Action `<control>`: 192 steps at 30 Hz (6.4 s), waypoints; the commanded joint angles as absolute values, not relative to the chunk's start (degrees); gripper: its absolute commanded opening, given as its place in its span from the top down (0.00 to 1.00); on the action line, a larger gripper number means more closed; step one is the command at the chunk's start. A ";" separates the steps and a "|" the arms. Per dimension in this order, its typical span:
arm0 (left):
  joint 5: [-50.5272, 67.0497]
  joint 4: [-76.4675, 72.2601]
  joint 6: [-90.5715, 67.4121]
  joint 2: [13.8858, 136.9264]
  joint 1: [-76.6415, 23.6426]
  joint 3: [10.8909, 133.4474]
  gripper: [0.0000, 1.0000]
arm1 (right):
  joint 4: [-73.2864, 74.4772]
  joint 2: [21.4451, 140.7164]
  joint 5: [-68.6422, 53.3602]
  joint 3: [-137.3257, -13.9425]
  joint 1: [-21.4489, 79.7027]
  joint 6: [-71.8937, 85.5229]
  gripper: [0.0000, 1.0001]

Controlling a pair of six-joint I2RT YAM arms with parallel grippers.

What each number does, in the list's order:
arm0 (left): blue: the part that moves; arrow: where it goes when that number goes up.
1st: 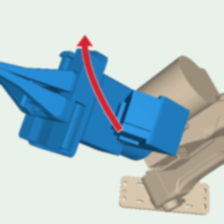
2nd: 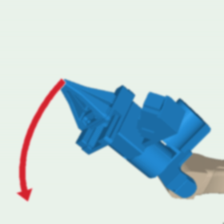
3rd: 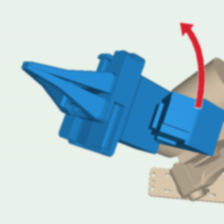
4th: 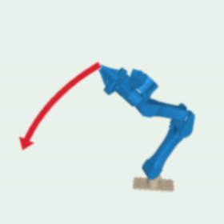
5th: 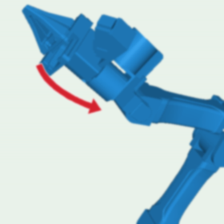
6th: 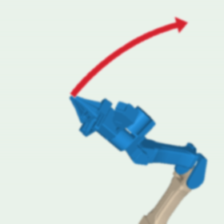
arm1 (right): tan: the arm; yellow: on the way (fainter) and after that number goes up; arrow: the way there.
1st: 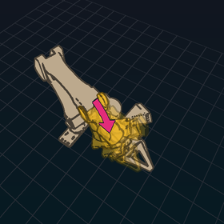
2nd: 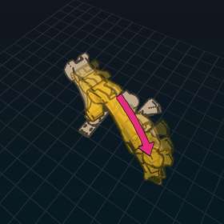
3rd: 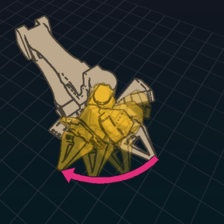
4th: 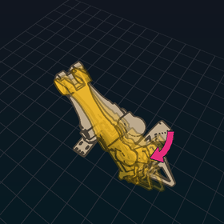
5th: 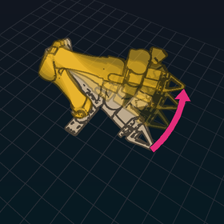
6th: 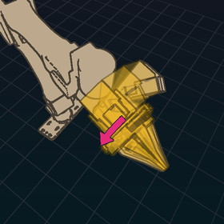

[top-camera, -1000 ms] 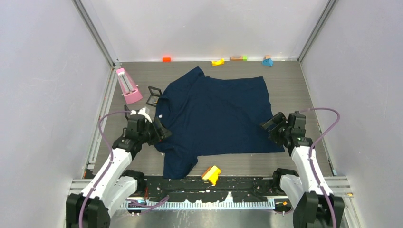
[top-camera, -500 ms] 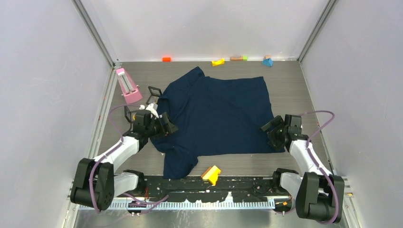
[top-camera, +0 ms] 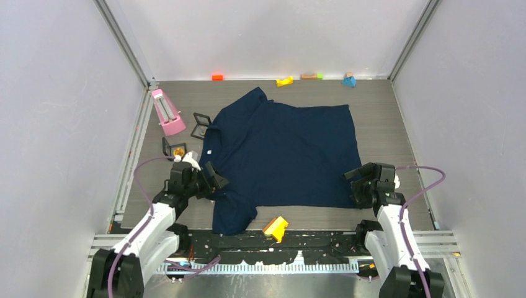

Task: Pin the brooch onto the clothing

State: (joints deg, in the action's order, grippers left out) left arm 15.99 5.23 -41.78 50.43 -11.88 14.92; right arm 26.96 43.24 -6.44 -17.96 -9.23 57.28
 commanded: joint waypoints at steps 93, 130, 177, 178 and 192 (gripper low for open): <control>-18.49 24.96 -13.17 102.04 -1.12 65.51 0.40 | 32.34 34.55 -31.47 -27.95 -8.09 42.84 0.15; -19.99 30.10 -14.41 104.71 -0.97 68.32 0.35 | 33.72 35.36 -31.45 -28.44 -8.08 40.93 0.15; -17.10 31.35 -12.32 100.28 -1.48 67.44 0.83 | 34.95 36.46 -31.55 -28.35 -8.09 40.17 0.18; -16.91 31.84 -12.31 100.84 -1.54 67.93 0.84 | 35.02 36.47 -31.55 -28.38 -8.09 40.12 0.18; -23.38 31.92 -9.23 95.64 -6.36 67.00 1.00 | 35.85 36.63 -31.52 -29.05 -8.09 39.76 0.18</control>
